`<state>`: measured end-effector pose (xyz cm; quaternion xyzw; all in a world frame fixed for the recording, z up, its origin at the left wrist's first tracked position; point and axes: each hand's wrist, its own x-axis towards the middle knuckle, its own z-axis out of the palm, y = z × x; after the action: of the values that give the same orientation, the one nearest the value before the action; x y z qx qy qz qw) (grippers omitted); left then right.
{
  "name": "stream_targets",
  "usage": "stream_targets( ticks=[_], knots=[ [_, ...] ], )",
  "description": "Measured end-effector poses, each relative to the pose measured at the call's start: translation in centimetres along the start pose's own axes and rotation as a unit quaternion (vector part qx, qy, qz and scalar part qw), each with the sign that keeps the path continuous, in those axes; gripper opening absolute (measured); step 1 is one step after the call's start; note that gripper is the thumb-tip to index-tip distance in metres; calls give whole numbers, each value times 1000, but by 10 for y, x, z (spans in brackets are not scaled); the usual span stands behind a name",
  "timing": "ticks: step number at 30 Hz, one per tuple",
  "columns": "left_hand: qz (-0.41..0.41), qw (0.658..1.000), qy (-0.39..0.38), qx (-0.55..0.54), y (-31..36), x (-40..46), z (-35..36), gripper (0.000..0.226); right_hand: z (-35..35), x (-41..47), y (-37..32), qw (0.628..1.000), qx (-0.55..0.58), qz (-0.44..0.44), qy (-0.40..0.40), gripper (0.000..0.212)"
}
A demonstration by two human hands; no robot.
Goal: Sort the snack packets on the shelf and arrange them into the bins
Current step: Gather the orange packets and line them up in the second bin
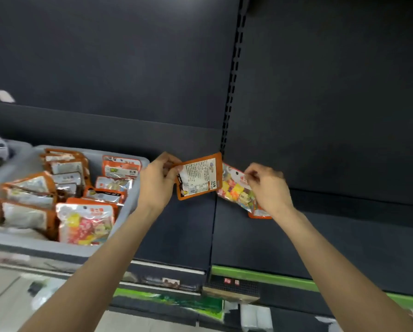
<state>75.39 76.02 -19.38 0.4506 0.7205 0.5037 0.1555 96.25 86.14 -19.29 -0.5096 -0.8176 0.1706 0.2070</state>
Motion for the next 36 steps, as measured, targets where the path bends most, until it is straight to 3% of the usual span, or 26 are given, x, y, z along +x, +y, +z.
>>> stream_targets(
  ticks=[4,10,13,17,24,29,33,36],
  knots=[
    [38,996,68,35,-7,10,-70,7,24,8,-69,991,117,-57,16,9],
    [38,987,150,43,-55,32,-201,6,79,15,-184,978,171,-98,66,7],
    [31,986,156,51,-87,51,-262,7,108,14,-238,976,187,-83,78,8],
    [32,988,122,86,-127,66,-319,7,139,6,-287,978,188,-56,72,10],
    [26,986,-38,163,-186,76,-358,10,161,-8,-331,981,173,-47,67,10],
    [-6,940,-194,279,-215,78,-353,15,173,-15,-340,987,152,-33,47,12],
    [48,950,-135,277,-211,73,-343,26,178,-13,-338,988,150,-19,32,10],
    [74,947,-152,274,-201,68,-336,36,185,-7,-333,989,144,-10,23,11]
  ],
)
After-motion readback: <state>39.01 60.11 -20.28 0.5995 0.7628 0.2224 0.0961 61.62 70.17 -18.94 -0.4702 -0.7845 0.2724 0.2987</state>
